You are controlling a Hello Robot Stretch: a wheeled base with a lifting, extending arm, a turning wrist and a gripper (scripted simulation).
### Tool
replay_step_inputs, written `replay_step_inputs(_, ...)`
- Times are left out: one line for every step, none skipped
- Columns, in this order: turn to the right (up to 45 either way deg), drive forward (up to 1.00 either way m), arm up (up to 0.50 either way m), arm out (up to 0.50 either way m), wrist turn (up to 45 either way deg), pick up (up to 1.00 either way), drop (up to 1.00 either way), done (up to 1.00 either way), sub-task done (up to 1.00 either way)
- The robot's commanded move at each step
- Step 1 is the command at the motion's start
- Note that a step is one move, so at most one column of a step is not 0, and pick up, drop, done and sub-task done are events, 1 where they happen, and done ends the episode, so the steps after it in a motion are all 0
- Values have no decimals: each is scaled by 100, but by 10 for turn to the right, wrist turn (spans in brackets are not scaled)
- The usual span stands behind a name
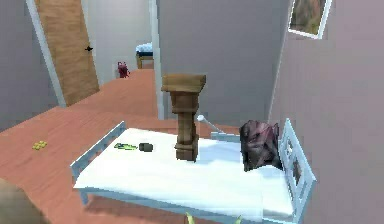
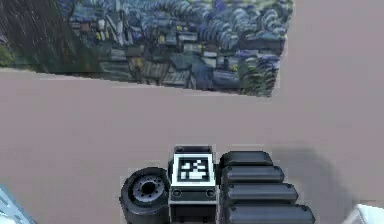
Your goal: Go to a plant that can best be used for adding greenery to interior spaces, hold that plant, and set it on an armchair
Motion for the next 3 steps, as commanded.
replay_step_inputs(-150,0,0,0,0,0,0,0,0)
replay_step_inputs(0,35,0,0,0,0,0,0,0)
replay_step_inputs(-450,0,0,0,0,0,0,0,0)
